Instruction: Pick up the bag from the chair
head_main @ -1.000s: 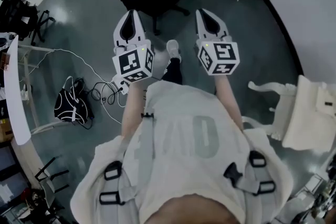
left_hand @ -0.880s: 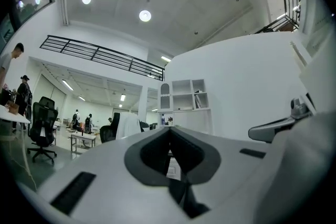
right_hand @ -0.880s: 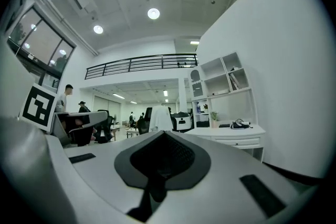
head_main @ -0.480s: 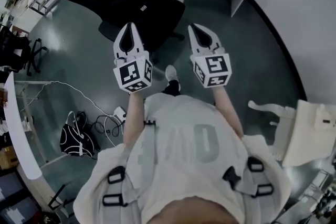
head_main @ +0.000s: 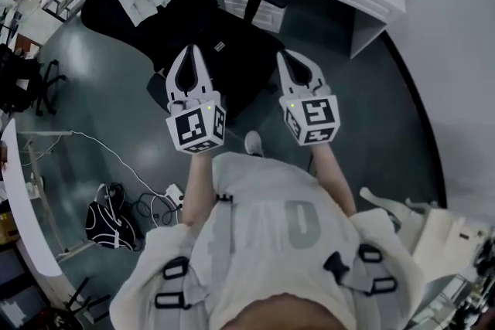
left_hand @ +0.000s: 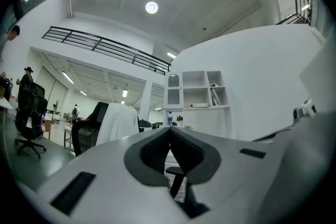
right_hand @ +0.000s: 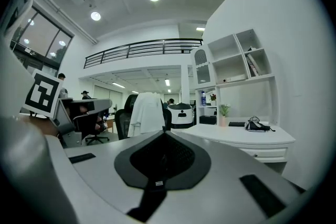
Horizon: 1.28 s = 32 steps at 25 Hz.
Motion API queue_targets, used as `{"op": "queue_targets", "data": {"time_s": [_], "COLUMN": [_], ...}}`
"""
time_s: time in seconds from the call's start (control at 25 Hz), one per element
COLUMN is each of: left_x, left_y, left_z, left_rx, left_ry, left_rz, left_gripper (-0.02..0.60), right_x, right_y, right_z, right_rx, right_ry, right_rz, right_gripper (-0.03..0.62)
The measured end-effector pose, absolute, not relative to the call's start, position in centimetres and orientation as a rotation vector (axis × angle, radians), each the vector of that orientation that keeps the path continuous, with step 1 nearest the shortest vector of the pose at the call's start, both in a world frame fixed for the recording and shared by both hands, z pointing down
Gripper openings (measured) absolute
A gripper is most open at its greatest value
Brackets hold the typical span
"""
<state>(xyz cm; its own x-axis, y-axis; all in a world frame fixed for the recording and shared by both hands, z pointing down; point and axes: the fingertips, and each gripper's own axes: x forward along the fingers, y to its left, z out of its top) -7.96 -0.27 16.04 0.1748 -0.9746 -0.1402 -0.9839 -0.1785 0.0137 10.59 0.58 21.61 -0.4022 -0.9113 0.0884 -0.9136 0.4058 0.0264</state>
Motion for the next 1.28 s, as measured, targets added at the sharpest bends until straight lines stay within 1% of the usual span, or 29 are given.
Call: {"op": "queue_targets", "data": {"time_s": [0.2,0.44,0.72,0.96,1.28], "left_x": [-8.7,-8.7,-9.1,-8.7,-9.5], "left_y": [-3.0,-5.0,-7.1,-8.9,-10.4], "left_z": [15.5,16.1,16.5,17.0,16.5], "left_rx": [-2.355,-2.305,-2.132,-2.032,-1.945], "left_ry": [2.035,2.118,2.301,2.410,2.470], "left_rz": [0.221,0.173,0.115,0.106,0.123], "left_gripper": [0.006,0.006,0.006,0.006,0.006], "right_x": [10.3,9.9,8.0,7.3,6.8], "right_y": [-4.2,-8.1,-12.7,-15.6,-18.6], "right_z": [22.3,22.7,20.7,18.9,17.9], "right_rx": [1.652,1.597,1.377,1.203,1.125], "right_ry": [-2.564,-2.610,-2.753,-2.820,-2.860], "right_rz": [0.117,0.190,0.139,-0.008,-0.009], "right_gripper": [0.005,0.005,0.005,0.005,0.005]}}
